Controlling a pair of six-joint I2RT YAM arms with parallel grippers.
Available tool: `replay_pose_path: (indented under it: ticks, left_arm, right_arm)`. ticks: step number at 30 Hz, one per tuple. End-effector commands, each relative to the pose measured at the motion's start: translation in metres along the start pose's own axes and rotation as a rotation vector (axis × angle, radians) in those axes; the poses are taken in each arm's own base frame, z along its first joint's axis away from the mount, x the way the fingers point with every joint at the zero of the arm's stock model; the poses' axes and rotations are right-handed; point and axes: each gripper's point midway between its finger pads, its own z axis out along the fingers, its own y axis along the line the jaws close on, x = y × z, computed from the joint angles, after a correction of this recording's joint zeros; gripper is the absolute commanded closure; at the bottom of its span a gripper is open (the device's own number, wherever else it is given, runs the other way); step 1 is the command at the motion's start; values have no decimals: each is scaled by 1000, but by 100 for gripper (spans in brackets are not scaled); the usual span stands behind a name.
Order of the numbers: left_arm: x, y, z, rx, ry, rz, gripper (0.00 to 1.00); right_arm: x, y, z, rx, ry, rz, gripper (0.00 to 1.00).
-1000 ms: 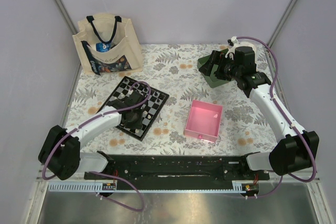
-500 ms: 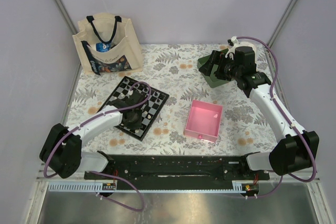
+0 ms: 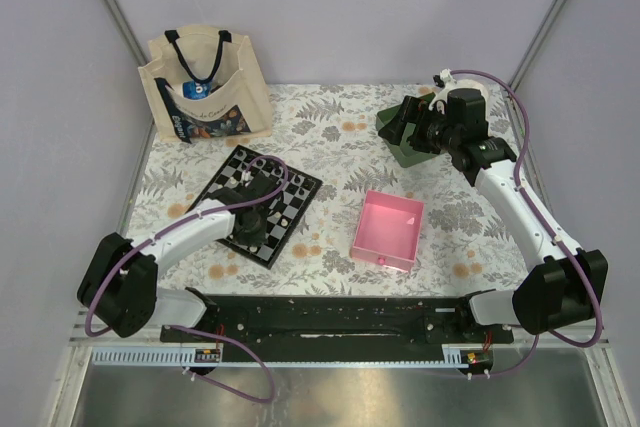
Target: Set up the chess pieces on the board
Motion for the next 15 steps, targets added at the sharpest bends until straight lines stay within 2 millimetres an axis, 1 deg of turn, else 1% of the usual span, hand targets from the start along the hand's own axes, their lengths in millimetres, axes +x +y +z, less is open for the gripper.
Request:
replay_pose_path:
  ticks: [1,7,15]
  left_arm:
    - [-19,0,-6,-22,-52,-18,94]
    - [-24,-2,-9,-4,-82,-28,92]
    - [-16,-9,-4,50,-40,-38,92]
  right_arm:
    - [-10,10,-1,-34,-23,-13,1]
    - [-10,10,-1,-33,-25,-14,1]
    - [-9,10,-1,-32,-24,-15,1]
